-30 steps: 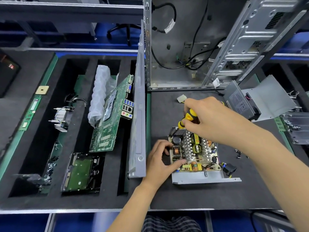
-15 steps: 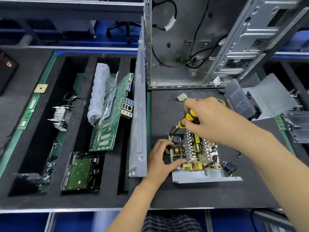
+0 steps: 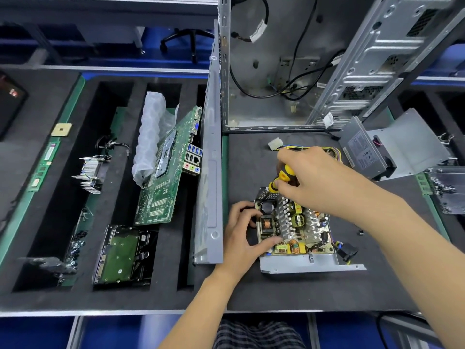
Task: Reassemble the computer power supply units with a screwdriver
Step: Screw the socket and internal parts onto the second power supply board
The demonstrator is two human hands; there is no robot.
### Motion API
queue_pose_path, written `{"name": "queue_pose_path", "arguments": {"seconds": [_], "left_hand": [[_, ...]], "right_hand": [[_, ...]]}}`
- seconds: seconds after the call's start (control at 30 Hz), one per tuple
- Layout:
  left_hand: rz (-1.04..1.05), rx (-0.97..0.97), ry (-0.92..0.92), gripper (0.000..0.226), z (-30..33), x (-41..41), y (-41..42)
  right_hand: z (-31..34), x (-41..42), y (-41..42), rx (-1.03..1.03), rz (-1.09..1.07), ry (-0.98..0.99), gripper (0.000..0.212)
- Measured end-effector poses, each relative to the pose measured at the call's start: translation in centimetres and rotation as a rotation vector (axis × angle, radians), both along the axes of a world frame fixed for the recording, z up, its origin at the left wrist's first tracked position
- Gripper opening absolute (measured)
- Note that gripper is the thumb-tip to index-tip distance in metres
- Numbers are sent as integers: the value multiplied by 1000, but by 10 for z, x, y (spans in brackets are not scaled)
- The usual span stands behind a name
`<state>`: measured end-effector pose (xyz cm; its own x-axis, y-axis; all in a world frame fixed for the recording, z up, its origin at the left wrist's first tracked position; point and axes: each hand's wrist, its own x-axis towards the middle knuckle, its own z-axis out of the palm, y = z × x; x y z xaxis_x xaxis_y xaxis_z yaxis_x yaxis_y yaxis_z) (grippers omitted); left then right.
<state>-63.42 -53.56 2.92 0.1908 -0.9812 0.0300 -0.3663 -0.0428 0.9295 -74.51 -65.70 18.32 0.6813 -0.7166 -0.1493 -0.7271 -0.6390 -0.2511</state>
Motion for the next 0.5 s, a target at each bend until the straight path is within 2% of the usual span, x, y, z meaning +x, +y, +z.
{"name": "queue_pose_path", "arguments": {"seconds": [0.2,0.5], "left_hand": [[-16,7,-5,46,-1,0,0],[-6,29,-13,47,-2,0,0]], "right_hand": [[-1,0,4,-18,19,5,26],[-2,-2,7,-22,25,3,21]]}}
